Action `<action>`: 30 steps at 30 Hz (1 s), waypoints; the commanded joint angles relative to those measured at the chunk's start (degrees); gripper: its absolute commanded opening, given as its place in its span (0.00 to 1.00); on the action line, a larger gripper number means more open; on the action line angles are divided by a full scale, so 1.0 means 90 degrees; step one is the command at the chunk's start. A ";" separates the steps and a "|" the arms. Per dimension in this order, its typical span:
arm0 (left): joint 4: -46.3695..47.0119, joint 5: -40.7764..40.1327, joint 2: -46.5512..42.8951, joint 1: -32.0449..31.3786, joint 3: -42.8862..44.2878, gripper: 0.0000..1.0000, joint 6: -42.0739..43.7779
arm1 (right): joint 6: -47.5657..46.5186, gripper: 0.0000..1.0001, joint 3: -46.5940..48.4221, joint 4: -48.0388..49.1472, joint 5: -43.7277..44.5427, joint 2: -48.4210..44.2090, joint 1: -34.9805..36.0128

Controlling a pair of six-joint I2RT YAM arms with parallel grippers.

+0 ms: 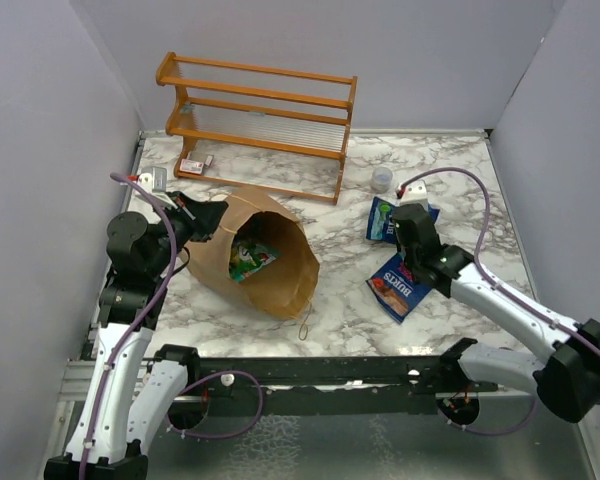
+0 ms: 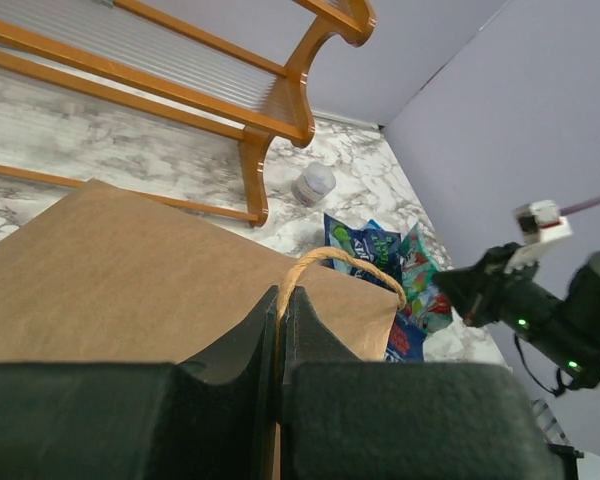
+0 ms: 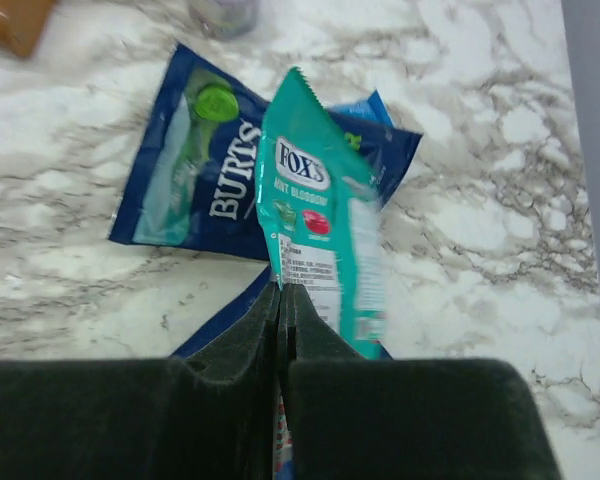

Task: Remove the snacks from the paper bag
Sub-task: Place the snack at the center of the board.

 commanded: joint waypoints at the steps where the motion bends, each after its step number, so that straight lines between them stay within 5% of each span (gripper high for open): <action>1: 0.0282 0.0191 -0.0013 -0.0005 -0.0077 0.00 -0.0193 | 0.0615 0.01 -0.0129 0.0679 -0.0582 0.0825 -0.0377; 8: 0.0239 0.0161 -0.0067 0.0001 -0.0143 0.00 -0.0223 | 0.1069 0.01 -0.0564 0.1270 -0.1065 0.1799 -0.0458; 19: 0.0339 0.0221 0.0036 -0.0005 -0.0127 0.00 -0.0243 | 0.1186 0.11 -0.0809 0.1480 -0.1073 0.1402 -0.0480; 24: 0.0340 0.0247 -0.0028 -0.0005 -0.0191 0.00 -0.0252 | 0.1060 0.22 -0.0695 0.1374 -0.1388 0.1169 -0.0478; 30: 0.0349 0.0319 -0.0062 -0.0005 -0.0163 0.00 -0.0180 | 0.0737 0.53 -0.0324 0.1044 -0.2190 0.0761 -0.0478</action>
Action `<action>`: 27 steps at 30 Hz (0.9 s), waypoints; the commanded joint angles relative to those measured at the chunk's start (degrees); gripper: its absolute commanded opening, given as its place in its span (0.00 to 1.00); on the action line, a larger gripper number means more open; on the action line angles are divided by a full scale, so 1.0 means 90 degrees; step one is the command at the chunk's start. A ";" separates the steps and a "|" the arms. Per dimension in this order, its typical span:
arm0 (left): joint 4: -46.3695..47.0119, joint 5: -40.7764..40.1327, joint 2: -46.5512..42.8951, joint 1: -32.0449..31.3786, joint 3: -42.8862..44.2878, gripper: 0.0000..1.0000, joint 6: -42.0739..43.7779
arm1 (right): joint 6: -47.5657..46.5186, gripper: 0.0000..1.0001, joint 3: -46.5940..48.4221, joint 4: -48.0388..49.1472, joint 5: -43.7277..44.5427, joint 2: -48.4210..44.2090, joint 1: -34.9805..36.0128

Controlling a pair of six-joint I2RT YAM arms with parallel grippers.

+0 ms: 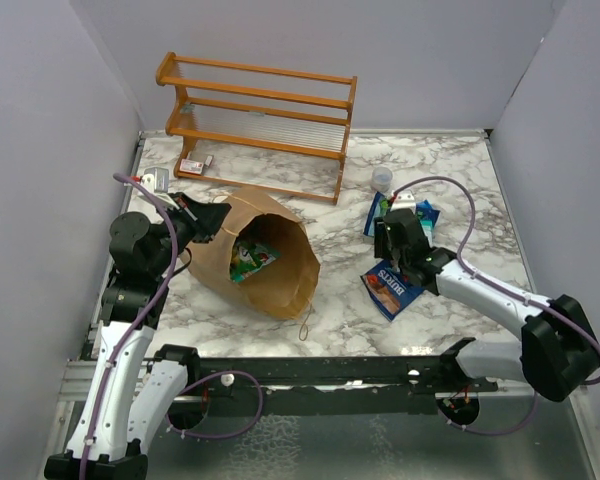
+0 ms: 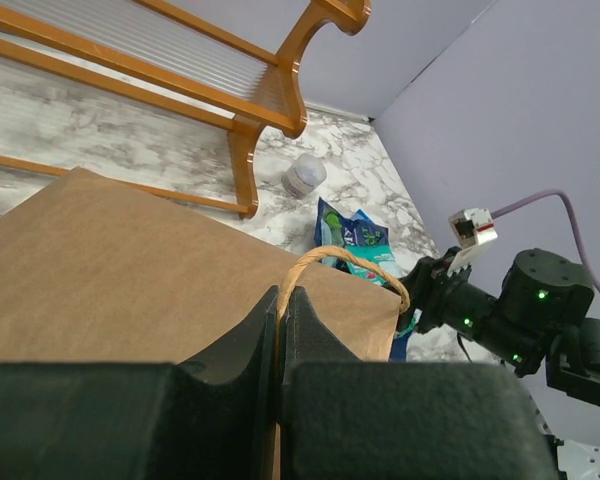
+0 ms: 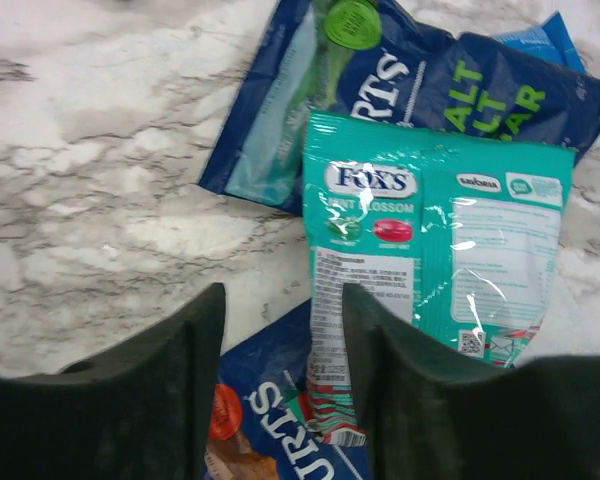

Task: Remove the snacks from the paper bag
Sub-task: Place the snack at the center of the board, then take out the snack from the paper bag.

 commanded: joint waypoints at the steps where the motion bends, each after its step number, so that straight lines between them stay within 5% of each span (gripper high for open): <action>1: 0.0221 0.0169 -0.0109 -0.0005 -0.0019 0.00 0.0028 | -0.0314 0.58 0.0388 -0.0062 -0.0948 -0.0510 -0.0021; 8: 0.0260 0.0239 -0.0174 -0.0003 -0.0082 0.00 0.0016 | -0.0417 0.81 0.0642 0.0060 -0.2217 -0.1243 -0.0021; 10: 0.0255 0.0245 -0.0189 -0.0005 -0.0092 0.00 0.0027 | -0.0354 0.99 0.0559 0.0220 -0.2352 -0.1473 -0.0026; 27: 0.0259 0.0252 -0.0114 -0.0003 -0.0058 0.00 0.0107 | -0.0430 0.99 0.0840 -0.0055 -0.2737 -0.1967 -0.0021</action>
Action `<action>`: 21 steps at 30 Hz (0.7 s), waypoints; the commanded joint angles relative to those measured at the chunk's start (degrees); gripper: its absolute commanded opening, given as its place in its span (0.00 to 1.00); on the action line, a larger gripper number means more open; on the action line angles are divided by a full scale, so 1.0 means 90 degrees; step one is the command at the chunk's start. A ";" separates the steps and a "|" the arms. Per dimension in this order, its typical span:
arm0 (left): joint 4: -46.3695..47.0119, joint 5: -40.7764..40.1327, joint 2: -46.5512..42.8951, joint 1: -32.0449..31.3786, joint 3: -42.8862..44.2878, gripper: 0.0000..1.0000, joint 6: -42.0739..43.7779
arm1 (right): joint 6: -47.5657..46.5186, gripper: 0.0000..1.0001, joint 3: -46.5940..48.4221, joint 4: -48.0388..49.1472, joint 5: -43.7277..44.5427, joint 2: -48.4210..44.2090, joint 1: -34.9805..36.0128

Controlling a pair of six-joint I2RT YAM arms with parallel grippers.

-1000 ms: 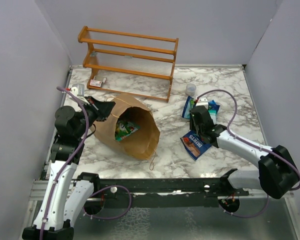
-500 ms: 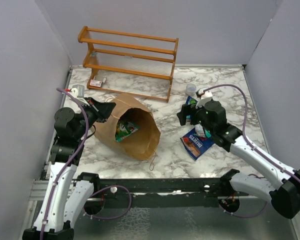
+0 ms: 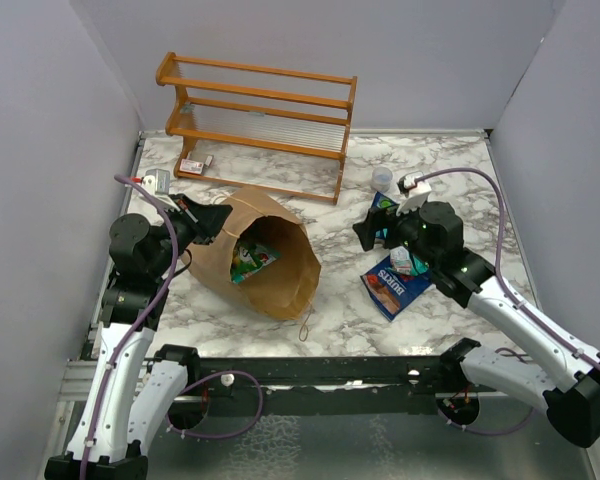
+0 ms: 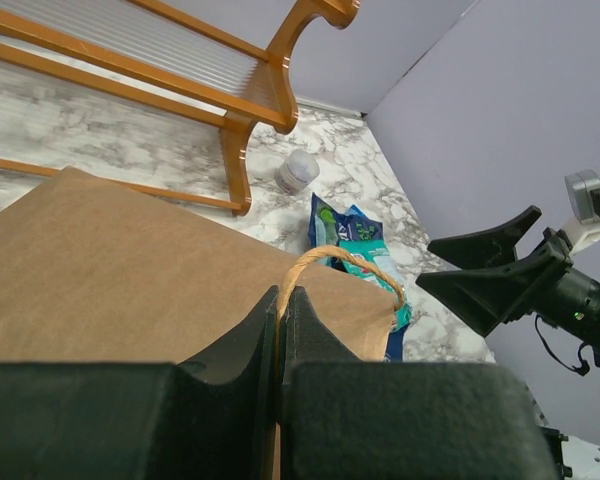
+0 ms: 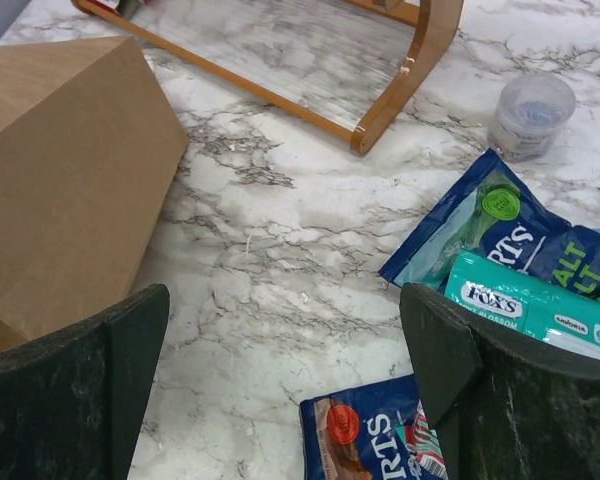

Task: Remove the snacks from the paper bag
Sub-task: Take out the snack from the paper bag.

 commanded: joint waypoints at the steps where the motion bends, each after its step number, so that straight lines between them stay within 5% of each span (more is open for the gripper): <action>1: 0.0205 0.0093 -0.0045 -0.0005 0.0000 0.00 0.0098 | -0.0064 0.99 0.0249 0.0028 -0.0441 -0.0103 -0.0021; 10: 0.0156 0.0116 -0.0061 -0.0004 -0.0004 0.00 0.0148 | -0.0134 0.99 0.0200 0.0225 -0.1225 -0.0115 -0.0021; 21: 0.1034 0.1338 -0.0122 -0.0005 -0.0372 0.00 -0.0060 | -0.0460 0.99 -0.0133 0.1070 -0.4002 0.0206 0.0309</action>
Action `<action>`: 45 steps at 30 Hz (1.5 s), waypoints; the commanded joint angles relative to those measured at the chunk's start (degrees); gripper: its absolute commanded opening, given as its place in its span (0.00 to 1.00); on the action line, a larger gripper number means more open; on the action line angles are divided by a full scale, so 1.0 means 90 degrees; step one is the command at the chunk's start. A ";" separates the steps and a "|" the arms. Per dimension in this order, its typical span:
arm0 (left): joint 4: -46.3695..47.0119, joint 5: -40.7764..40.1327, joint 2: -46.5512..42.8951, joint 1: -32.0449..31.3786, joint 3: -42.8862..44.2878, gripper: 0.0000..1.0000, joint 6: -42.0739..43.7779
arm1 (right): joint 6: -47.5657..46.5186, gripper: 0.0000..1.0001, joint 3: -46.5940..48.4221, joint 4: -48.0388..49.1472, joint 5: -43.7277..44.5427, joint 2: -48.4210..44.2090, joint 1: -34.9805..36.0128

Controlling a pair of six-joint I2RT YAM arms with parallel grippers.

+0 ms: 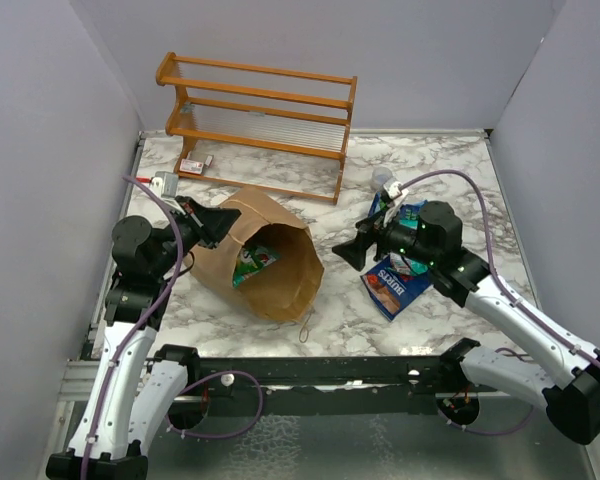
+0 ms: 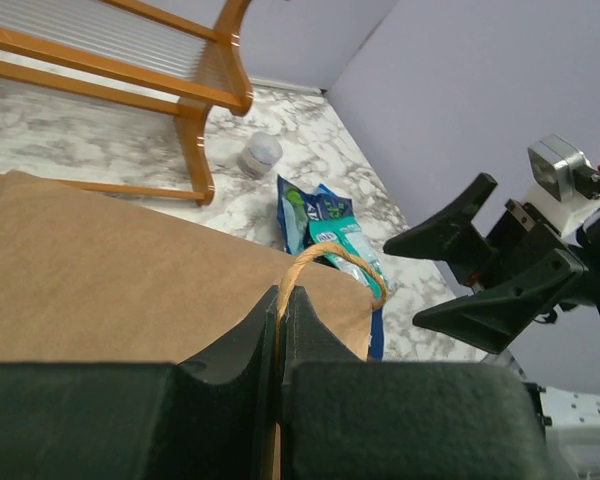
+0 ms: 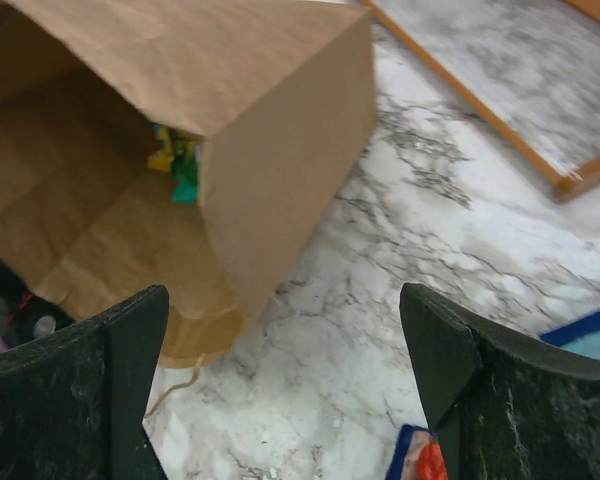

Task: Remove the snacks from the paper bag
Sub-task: Take out the snack from the paper bag.

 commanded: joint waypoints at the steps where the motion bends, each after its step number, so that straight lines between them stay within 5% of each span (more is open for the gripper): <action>1: 0.0764 0.0830 -0.0158 -0.0005 -0.0219 0.00 -0.0113 | -0.0307 0.98 -0.0171 0.0812 -0.1397 0.0152 0.0504; 6: 0.0927 0.1055 -0.0210 -0.0005 -0.0301 0.00 -0.0155 | -0.0972 0.94 -0.0700 0.1864 -0.1092 -0.0017 0.1760; 12: 0.0885 0.0985 -0.0217 -0.0005 -0.0326 0.00 -0.0198 | -0.0604 0.83 -0.0691 0.2537 -0.0703 0.0841 0.2481; 18: 0.0837 0.0904 -0.0199 -0.0003 -0.0288 0.00 -0.0189 | 0.0714 0.70 -0.0172 0.3030 0.1621 0.2256 0.3428; 24: 0.0601 0.0850 -0.0149 -0.0005 -0.0111 0.00 -0.0045 | 0.1541 0.70 0.0532 0.3125 0.4700 0.3757 0.4122; 28: 0.0606 0.0889 -0.0142 -0.0005 -0.0047 0.00 -0.0071 | 0.1543 0.70 0.0514 0.4010 0.5541 0.4380 0.4154; 36: 0.0702 0.0963 -0.0166 -0.0008 -0.0176 0.00 -0.0177 | 0.0799 0.74 0.0734 0.5240 0.6034 0.5287 0.4149; 45: 0.0749 0.1037 -0.0151 0.0000 -0.0205 0.00 -0.0259 | 0.0704 0.90 0.1212 0.5867 0.5763 0.5923 0.4147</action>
